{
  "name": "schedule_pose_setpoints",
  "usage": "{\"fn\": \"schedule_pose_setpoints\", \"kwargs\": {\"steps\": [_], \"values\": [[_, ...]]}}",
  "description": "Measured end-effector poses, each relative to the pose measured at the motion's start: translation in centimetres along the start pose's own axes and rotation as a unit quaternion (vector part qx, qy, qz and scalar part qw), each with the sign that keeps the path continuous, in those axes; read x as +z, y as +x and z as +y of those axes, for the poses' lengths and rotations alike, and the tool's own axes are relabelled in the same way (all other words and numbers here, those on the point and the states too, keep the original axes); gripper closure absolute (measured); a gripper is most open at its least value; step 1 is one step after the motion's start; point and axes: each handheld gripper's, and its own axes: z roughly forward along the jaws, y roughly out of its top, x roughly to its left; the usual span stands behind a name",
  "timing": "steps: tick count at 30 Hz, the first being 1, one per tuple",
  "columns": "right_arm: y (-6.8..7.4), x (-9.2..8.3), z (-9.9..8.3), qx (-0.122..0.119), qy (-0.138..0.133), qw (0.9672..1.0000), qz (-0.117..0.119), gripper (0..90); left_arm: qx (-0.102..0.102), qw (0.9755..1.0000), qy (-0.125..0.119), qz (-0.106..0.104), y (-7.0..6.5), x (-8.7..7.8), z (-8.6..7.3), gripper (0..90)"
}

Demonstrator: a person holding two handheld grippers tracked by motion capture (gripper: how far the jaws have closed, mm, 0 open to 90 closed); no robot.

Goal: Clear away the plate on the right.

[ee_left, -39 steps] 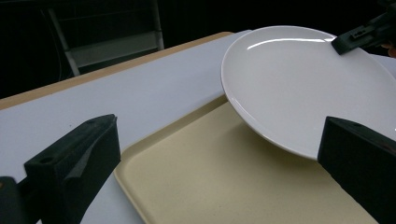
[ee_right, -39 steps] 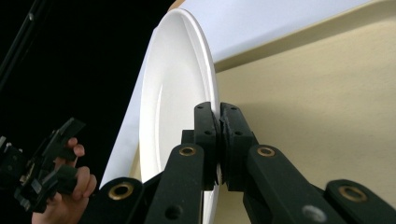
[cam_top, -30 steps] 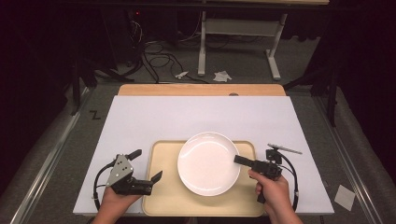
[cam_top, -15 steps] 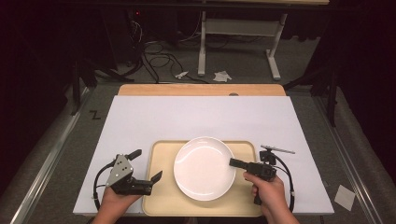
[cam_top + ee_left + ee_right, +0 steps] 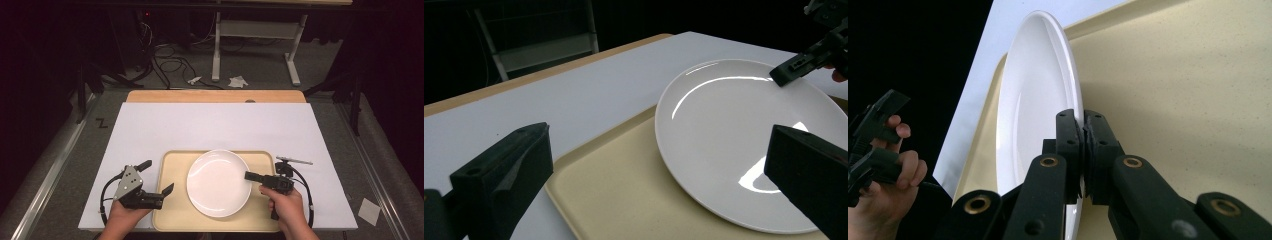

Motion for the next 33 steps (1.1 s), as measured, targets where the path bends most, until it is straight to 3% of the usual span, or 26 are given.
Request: {"fn": "schedule_pose_setpoints", "kwargs": {"steps": [9,21,33], "values": [[-0.5,0.2,0.0,0.005,0.014,0.9999,-0.002,88.2,0.000,1.0000,-0.001,0.000,0.0,0.0,0.0,0.2],[-1.2,0.3,-0.2,0.007,0.031,0.9992,-0.022,85.5,0.000,1.0000,-0.003,-0.002,0.0,-0.1,0.1,0.2],[-1.7,0.4,-0.4,0.012,0.041,0.9989,-0.019,84.3,0.001,1.0000,-0.004,-0.004,0.0,-0.2,0.1,0.2]]}}
